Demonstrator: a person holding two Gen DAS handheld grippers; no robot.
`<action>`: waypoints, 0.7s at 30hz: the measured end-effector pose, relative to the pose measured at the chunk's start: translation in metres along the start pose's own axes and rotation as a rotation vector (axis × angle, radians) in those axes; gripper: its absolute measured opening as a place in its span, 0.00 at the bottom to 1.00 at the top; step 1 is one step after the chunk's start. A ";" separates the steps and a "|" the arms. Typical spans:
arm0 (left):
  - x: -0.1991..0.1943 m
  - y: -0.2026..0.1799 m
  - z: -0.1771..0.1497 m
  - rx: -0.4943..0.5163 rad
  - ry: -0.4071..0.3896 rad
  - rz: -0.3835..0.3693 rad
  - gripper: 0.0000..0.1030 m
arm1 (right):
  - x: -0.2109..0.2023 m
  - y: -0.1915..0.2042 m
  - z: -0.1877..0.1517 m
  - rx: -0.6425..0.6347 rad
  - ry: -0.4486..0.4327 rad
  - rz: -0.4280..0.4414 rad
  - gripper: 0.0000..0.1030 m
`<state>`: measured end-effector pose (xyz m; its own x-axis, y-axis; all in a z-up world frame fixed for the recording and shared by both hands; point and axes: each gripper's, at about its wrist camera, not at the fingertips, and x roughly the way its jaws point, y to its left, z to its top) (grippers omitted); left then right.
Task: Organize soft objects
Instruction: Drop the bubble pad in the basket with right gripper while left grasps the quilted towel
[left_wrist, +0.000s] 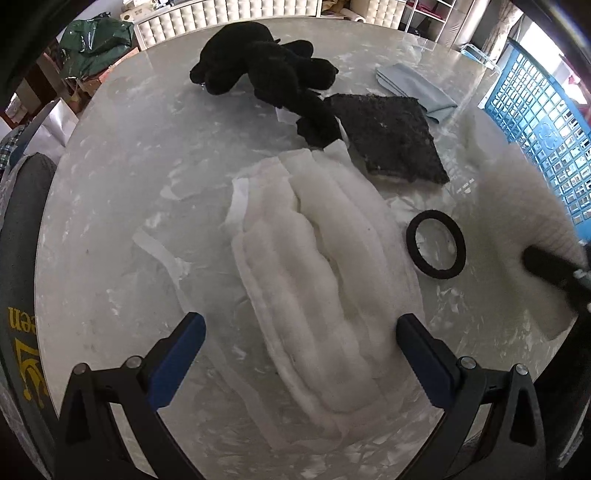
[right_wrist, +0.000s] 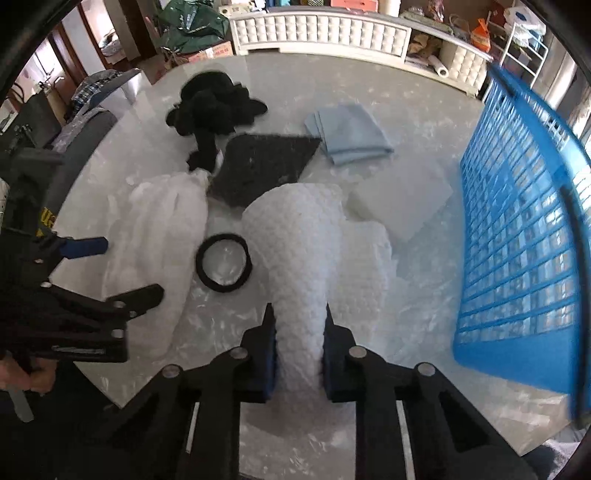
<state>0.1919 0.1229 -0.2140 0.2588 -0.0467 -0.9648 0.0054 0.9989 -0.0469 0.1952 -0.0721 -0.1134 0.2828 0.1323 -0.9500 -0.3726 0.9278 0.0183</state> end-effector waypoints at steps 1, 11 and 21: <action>0.002 -0.002 0.004 0.000 0.001 0.003 1.00 | -0.005 -0.001 0.002 0.000 -0.006 0.000 0.17; 0.002 -0.024 0.008 0.053 -0.040 0.075 1.00 | -0.098 -0.015 0.026 -0.039 -0.172 0.002 0.17; 0.005 -0.016 0.014 0.025 -0.014 -0.010 0.89 | -0.156 -0.062 0.043 -0.082 -0.275 -0.115 0.17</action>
<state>0.2065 0.1069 -0.2148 0.2721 -0.0569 -0.9606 0.0326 0.9982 -0.0499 0.2118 -0.1351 0.0469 0.5521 0.1276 -0.8239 -0.3910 0.9124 -0.1207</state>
